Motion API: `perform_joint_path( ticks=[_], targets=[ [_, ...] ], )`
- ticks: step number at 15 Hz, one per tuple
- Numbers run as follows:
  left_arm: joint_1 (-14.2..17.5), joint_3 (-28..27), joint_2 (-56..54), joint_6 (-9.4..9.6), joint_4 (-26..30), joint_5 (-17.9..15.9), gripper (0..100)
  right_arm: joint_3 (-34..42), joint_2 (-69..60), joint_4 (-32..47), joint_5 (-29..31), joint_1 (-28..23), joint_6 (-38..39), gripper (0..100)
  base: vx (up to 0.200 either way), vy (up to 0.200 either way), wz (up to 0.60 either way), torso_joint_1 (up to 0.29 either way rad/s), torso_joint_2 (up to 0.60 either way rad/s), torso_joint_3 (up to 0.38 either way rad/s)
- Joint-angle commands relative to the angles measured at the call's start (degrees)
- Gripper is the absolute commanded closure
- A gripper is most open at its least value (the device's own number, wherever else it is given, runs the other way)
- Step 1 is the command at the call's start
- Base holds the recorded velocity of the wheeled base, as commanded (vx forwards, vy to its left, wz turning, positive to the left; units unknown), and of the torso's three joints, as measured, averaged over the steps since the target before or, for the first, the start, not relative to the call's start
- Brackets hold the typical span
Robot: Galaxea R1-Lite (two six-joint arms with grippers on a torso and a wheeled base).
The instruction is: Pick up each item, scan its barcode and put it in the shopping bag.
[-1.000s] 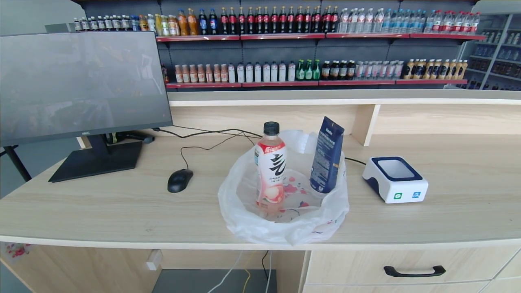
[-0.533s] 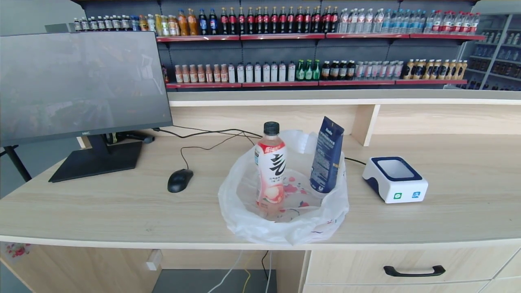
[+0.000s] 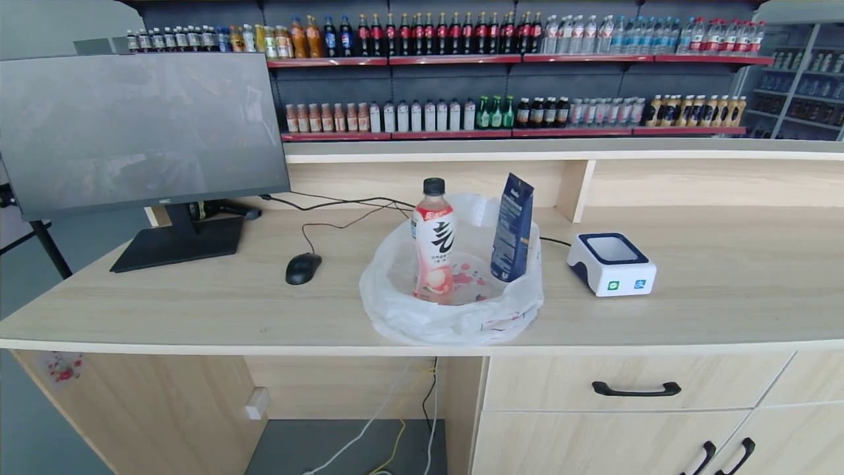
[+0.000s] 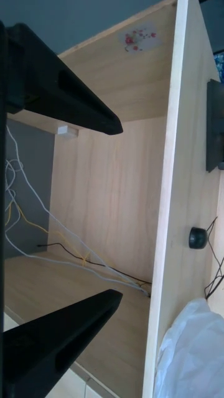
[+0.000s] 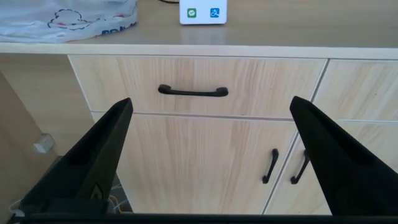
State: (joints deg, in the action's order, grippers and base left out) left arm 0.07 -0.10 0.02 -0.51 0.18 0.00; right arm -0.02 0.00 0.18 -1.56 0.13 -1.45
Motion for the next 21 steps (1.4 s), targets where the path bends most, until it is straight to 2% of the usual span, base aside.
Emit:
perform_joint_path(
  ticks=[1, 3, 6, 21],
  targets=[
    [0.0, 0.0, 0.0, -0.02, 0.0, 0.0, 0, 0.0, 0.1, 0.0, 0.0, 0.0, 0.0, 0, -0.2, 0.0, 0.0, -0.002, 0.0, -0.002],
    [0.0, 0.0, 0.0, -0.02, 0.0, 0.0, 0, 0.0, 0.1, 0.0, 0.0, 0.0, 0.0, 0, -0.2, 0.0, 0.0, 0.0, 0.0, 0.002],
    [0.0, 0.0, 0.0, 0.07, 0.0, 0.0, 0, 0.0, 0.1, 0.0, 0.0, 0.0, 0.0, 0, 0.0, 0.0, 0.0, 0.0, 0.0, 0.0],
    [0.0, 0.0, 0.0, 0.25, 0.0, 0.0, 0, -0.1, 0.1, 0.0, 0.0, 0.0, 0.1, 0, 0.0, -0.2, 0.0, 0.005, 0.0, 0.003]
  ],
)
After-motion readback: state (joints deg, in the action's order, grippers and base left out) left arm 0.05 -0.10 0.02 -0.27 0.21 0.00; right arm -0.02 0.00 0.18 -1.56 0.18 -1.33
